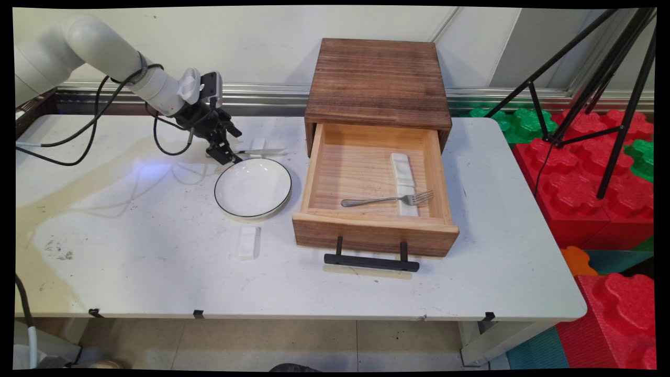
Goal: Pick up the knife from the left of the white plate
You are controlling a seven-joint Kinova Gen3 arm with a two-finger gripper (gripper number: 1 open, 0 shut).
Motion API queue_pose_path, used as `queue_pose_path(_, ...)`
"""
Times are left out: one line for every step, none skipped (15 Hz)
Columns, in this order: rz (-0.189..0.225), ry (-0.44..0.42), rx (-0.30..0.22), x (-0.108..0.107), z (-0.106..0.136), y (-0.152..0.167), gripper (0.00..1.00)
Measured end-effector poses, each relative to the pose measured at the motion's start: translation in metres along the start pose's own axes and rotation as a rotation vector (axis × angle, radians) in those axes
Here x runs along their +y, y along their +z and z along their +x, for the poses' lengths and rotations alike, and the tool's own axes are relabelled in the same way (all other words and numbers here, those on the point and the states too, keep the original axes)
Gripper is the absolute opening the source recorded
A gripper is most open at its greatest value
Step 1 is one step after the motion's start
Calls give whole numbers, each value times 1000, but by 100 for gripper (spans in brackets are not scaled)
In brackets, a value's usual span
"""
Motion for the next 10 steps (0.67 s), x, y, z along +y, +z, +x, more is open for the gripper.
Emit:
queue_pose_path(-1, 1, 0, 0, 0, 0, 100)
queue_pose_path(-3, 2, -1, -1, 0, 1, 100)
queue_pose_path(-6, 3, -3, -1, 0, 2, 100)
queue_pose_path(-7, 4, -4, -2, 0, 2, 100)
queue_pose_path(-9, 6, -7, -2, -1, 2, 0)
queue_pose_path(-10, 9, -9, -3, -1, 3, 0)
queue_pose_path(-11, 11, -10, -3, -2, 3, 0)
queue_pose_path(-12, 14, -12, -3, -2, 4, 0)
queue_pose_path(-14, 17, -13, -4, -2, 4, 0)
queue_pose_path(-15, 19, -15, -4, -2, 5, 0)
